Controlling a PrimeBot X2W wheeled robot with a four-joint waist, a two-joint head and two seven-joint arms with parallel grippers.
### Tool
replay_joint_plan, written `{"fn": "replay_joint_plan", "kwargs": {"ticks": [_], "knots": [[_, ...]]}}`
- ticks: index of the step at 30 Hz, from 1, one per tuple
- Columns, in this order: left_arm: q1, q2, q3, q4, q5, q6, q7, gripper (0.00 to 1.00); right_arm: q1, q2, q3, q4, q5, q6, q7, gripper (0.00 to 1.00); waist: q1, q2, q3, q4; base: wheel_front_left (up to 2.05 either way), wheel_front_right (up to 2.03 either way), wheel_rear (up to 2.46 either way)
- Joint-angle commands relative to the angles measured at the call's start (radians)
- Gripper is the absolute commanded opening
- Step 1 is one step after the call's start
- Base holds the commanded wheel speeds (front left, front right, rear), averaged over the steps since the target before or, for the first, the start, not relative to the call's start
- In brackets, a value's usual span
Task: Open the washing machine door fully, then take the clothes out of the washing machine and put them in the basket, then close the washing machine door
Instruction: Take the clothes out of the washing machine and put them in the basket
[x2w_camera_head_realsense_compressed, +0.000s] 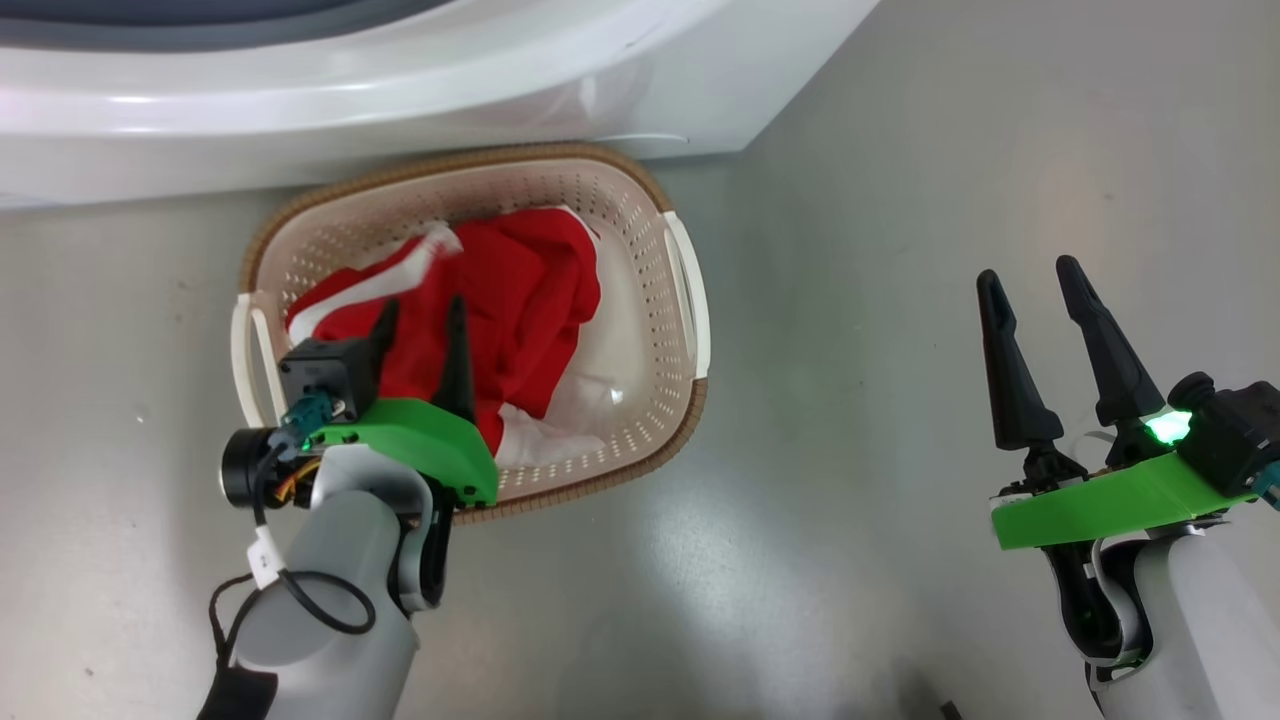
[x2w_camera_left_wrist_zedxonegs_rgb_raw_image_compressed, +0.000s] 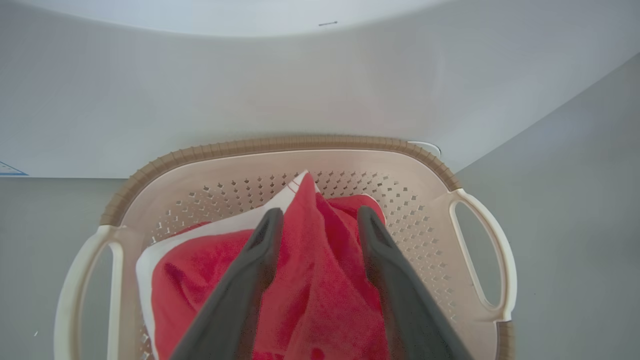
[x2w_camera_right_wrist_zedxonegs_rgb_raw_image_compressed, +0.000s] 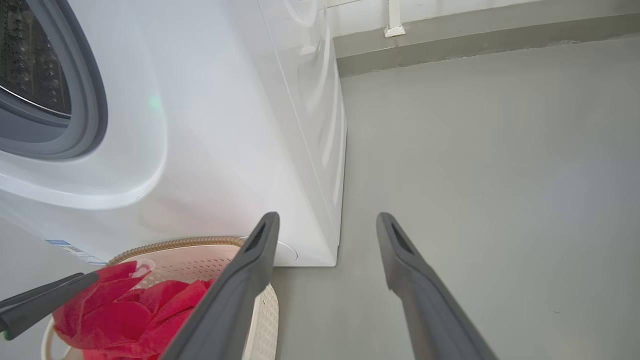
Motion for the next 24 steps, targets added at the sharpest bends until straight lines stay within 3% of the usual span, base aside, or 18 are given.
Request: {"fn": "replay_joint_plan", "kwargs": {"ticks": [1, 12, 24], "knots": [[0.014, 0.025, 0.028, -0.023, 0.001, -0.006, -0.003, 1.0, 0.022, -0.001, 0.015, -0.017, -0.005, 0.008, -0.006, 1.0, 0.0, 0.0, -0.016, 0.005, 0.0, 0.0, 0.0], [0.081, 0.025, 0.094, -0.099, 0.062, -0.032, -0.003, 1.0, 0.054, 0.0, 0.012, 0.001, -0.012, 0.008, -0.006, 1.0, 0.0, 0.0, -0.113, 0.008, 0.0, 0.0, 0.0], [0.252, 0.025, 0.214, -0.286, 0.184, -0.071, -0.003, 1.0, 0.128, -0.004, 0.003, 0.026, -0.029, 0.008, -0.006, 1.0, 0.0, 0.0, -0.294, 0.028, 0.0, 0.0, 0.0]]}}
